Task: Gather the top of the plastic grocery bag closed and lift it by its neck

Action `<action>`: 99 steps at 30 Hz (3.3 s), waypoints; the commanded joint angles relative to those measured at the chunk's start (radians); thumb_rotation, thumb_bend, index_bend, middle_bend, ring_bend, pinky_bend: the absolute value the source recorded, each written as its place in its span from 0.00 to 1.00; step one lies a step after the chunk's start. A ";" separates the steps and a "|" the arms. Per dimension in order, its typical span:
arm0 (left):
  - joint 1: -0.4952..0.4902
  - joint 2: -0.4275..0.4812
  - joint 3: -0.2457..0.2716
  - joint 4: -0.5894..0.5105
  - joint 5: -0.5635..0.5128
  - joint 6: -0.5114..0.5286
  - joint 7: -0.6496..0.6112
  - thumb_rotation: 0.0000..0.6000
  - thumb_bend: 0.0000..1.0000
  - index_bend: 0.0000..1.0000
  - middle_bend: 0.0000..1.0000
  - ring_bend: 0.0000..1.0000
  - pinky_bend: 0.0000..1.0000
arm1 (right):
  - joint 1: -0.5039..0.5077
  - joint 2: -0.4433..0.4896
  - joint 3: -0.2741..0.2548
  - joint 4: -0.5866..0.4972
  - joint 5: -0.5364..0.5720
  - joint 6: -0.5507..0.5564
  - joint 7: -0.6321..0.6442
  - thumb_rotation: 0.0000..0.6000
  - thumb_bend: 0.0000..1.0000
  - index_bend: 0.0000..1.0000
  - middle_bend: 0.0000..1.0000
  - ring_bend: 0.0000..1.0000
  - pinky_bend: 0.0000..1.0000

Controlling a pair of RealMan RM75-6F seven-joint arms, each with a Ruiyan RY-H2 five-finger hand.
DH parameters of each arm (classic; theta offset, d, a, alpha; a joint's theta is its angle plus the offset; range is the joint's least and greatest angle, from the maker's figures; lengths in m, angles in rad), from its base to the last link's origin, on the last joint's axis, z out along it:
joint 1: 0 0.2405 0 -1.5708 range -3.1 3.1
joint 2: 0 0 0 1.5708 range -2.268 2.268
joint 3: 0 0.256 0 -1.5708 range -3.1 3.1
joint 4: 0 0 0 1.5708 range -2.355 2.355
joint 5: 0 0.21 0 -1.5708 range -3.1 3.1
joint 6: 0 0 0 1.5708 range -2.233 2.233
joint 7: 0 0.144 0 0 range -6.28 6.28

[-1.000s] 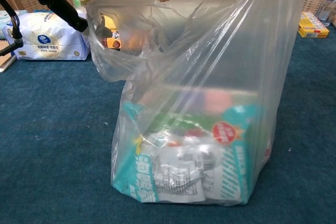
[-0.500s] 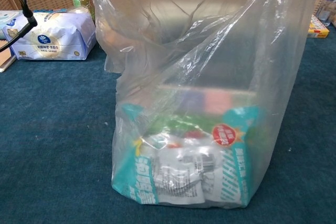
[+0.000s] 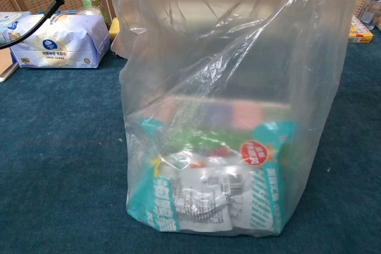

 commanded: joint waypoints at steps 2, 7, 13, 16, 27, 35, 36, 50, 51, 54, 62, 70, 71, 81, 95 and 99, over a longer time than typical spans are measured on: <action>-0.014 0.000 -0.012 -0.004 -0.003 0.001 0.012 1.00 0.12 0.37 0.20 0.04 0.22 | -0.024 -0.006 0.020 -0.023 0.032 -0.017 -0.071 0.52 0.13 0.38 0.35 0.31 0.27; -0.037 0.007 -0.035 -0.007 -0.022 -0.010 0.026 1.00 0.12 0.37 0.20 0.04 0.22 | -0.046 -0.012 0.032 -0.030 0.032 -0.013 -0.124 0.36 0.13 0.38 0.35 0.30 0.25; -0.066 0.011 -0.059 -0.013 -0.043 -0.025 0.040 1.00 0.12 0.37 0.20 0.04 0.22 | -0.067 -0.025 0.047 -0.029 0.032 -0.006 -0.177 0.19 0.11 0.38 0.35 0.31 0.22; -0.083 0.015 -0.068 -0.018 -0.047 -0.036 0.049 1.00 0.12 0.37 0.20 0.04 0.22 | -0.075 -0.028 0.055 -0.034 0.038 -0.006 -0.199 0.18 0.11 0.38 0.36 0.31 0.21; -0.139 0.021 -0.094 -0.026 -0.064 -0.066 0.083 1.00 0.12 0.37 0.20 0.04 0.22 | -0.063 -0.042 0.109 -0.066 0.064 -0.033 -0.228 0.18 0.11 0.38 0.36 0.31 0.21; -0.170 0.020 -0.100 -0.018 -0.081 -0.081 0.102 1.00 0.12 0.37 0.20 0.04 0.22 | -0.056 -0.064 0.152 -0.089 0.120 -0.080 -0.275 0.19 0.11 0.38 0.37 0.31 0.21; -0.173 0.020 -0.100 -0.016 -0.082 -0.081 0.104 1.00 0.12 0.37 0.20 0.04 0.21 | -0.056 -0.065 0.156 -0.091 0.124 -0.084 -0.279 0.19 0.11 0.38 0.37 0.31 0.21; -0.208 0.011 -0.107 -0.012 -0.118 -0.087 0.119 1.00 0.10 0.36 0.20 0.04 0.21 | -0.059 -0.092 0.222 -0.126 0.211 -0.169 -0.377 0.18 0.11 0.38 0.37 0.30 0.21; -0.209 0.012 -0.107 -0.012 -0.119 -0.087 0.122 1.00 0.10 0.36 0.20 0.04 0.21 | -0.060 -0.095 0.226 -0.128 0.219 -0.174 -0.384 0.18 0.11 0.38 0.37 0.30 0.21; -0.210 0.014 -0.108 -0.015 -0.123 -0.084 0.125 1.00 0.10 0.35 0.20 0.04 0.21 | -0.063 -0.099 0.239 -0.131 0.233 -0.186 -0.400 0.19 0.11 0.37 0.37 0.29 0.21; -0.213 0.014 -0.105 -0.027 -0.152 -0.088 0.152 1.00 0.08 0.33 0.19 0.03 0.16 | -0.086 -0.101 0.269 -0.140 0.239 -0.201 -0.415 0.18 0.11 0.33 0.32 0.22 0.16; -0.217 0.010 -0.105 -0.004 -0.163 -0.078 0.157 1.00 0.08 0.31 0.19 0.02 0.16 | -0.102 -0.100 0.277 -0.138 0.176 -0.194 -0.361 0.14 0.11 0.31 0.32 0.23 0.13; -0.218 0.009 -0.105 -0.002 -0.164 -0.077 0.158 1.00 0.08 0.31 0.19 0.02 0.16 | -0.103 -0.100 0.277 -0.137 0.170 -0.193 -0.356 0.14 0.11 0.31 0.32 0.23 0.13; -0.222 -0.001 -0.103 -0.007 -0.185 -0.073 0.150 1.00 0.06 0.31 0.19 0.02 0.16 | -0.103 -0.094 0.267 -0.135 0.137 -0.197 -0.317 0.14 0.11 0.32 0.36 0.29 0.20; -0.220 0.009 -0.091 -0.032 -0.175 -0.061 0.152 1.00 0.04 0.30 0.19 0.02 0.16 | -0.095 -0.117 0.292 -0.124 0.187 -0.223 -0.335 0.13 0.11 0.31 0.31 0.24 0.19; -0.223 0.007 -0.092 -0.027 -0.173 -0.061 0.156 1.00 0.04 0.30 0.19 0.02 0.16 | -0.095 -0.122 0.299 -0.127 0.194 -0.226 -0.341 0.12 0.11 0.31 0.31 0.24 0.19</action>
